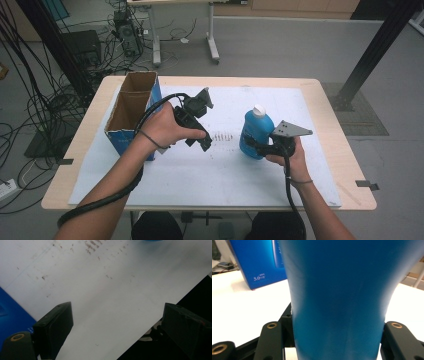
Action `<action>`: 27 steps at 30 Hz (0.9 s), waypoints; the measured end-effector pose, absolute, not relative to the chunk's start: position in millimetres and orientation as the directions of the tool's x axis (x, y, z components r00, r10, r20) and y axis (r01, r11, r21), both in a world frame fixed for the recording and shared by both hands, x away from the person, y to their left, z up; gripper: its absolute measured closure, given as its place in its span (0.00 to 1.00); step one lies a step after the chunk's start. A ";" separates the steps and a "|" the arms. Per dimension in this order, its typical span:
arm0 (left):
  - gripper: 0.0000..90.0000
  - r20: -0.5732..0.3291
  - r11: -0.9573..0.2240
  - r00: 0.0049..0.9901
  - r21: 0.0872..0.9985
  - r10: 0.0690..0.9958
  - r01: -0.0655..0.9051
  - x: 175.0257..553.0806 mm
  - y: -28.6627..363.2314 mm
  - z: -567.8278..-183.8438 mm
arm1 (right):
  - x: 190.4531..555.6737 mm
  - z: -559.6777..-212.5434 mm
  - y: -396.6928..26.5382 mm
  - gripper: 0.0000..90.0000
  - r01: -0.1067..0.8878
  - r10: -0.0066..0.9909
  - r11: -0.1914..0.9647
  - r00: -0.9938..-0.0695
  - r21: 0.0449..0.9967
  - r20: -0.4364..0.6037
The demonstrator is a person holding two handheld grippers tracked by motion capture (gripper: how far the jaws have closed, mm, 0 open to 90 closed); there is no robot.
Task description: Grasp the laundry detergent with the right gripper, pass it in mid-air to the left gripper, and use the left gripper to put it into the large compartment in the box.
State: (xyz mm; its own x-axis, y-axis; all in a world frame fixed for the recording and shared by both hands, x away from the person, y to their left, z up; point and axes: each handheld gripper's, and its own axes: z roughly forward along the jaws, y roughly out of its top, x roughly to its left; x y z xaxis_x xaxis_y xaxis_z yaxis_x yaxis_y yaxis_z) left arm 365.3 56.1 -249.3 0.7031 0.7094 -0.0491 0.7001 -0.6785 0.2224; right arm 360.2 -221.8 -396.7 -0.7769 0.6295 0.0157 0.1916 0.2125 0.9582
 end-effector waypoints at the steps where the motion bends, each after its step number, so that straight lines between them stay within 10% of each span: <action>1: 0.12 -0.047 -0.682 0.707 0.225 0.706 0.696 365.1 55.6 -246.4 | 360.8 -394.1 -221.8 0.49 0.189 0.624 0.213 -0.781 0.959 0.015; 27: 0.12 -0.005 -0.845 0.875 0.257 0.484 0.469 360.0 33.9 -189.8 | 366.0 -347.2 -232.4 0.49 0.183 0.391 0.226 -0.917 0.957 0.083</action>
State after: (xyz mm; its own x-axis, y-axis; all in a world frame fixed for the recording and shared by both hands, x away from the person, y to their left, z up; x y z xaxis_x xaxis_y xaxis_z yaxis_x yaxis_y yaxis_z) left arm 360.0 33.9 -189.8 0.8750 0.4840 -0.0053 0.4689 -0.8449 0.2573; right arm 366.0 -232.4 -347.2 -0.9166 0.3911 0.0826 0.1825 0.2258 0.9569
